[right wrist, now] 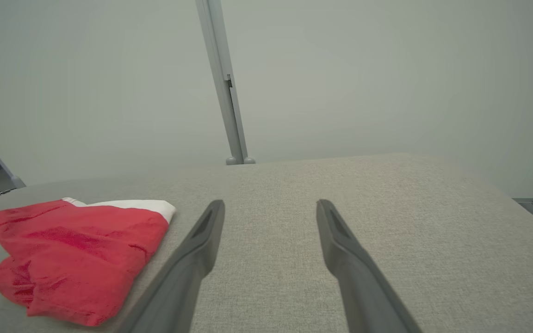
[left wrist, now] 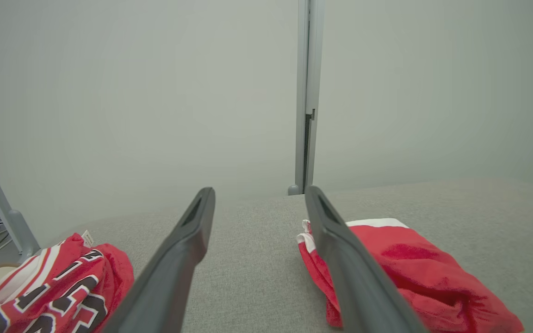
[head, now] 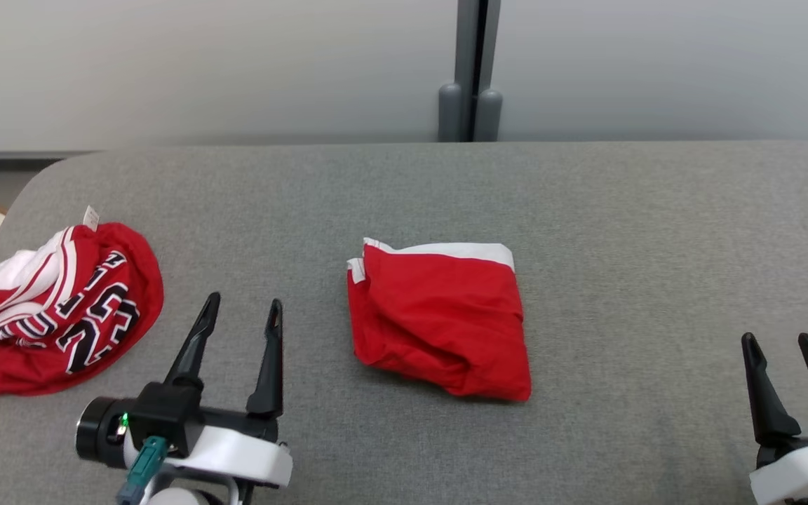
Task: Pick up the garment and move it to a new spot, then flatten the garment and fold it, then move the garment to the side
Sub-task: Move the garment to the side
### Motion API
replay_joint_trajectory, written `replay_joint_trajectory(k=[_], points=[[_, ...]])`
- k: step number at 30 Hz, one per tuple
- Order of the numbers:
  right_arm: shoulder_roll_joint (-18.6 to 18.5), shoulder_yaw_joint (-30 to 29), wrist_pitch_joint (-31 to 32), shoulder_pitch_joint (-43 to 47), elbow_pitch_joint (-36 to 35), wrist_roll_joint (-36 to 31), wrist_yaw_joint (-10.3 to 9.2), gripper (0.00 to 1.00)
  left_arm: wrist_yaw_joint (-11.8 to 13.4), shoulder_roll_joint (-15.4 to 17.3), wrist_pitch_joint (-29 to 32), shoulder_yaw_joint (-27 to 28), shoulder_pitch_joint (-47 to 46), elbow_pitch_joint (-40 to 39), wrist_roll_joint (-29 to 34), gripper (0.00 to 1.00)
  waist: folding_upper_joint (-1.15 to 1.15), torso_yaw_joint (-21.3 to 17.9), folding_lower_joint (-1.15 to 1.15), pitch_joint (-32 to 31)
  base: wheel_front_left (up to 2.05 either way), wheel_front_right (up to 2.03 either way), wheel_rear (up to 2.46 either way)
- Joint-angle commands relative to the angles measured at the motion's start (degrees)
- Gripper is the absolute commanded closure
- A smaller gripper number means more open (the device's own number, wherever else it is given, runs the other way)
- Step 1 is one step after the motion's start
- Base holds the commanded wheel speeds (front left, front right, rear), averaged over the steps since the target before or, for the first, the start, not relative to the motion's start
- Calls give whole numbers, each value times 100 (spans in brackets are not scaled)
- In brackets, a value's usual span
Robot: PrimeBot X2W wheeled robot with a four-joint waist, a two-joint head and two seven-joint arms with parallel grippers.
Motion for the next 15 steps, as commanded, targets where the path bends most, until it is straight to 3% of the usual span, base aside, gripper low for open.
replay_joint_trajectory(k=[1,7,15], points=[[-57,12,24,-152,100,43,-1,0,-1,-20,-42,-24,-143,-34,31,0,0,221,0,226,0,0,0],[-121,336,-1,-885,877,119,-1,0,-67,-240,-147,-292,-694,-24,139,0,0,772,0,793,0,0,0],[206,1349,193,-1859,1937,336,-1,0,-95,-417,-289,-450,-1118,159,126,0,0,1196,0,1215,0,0,0]])
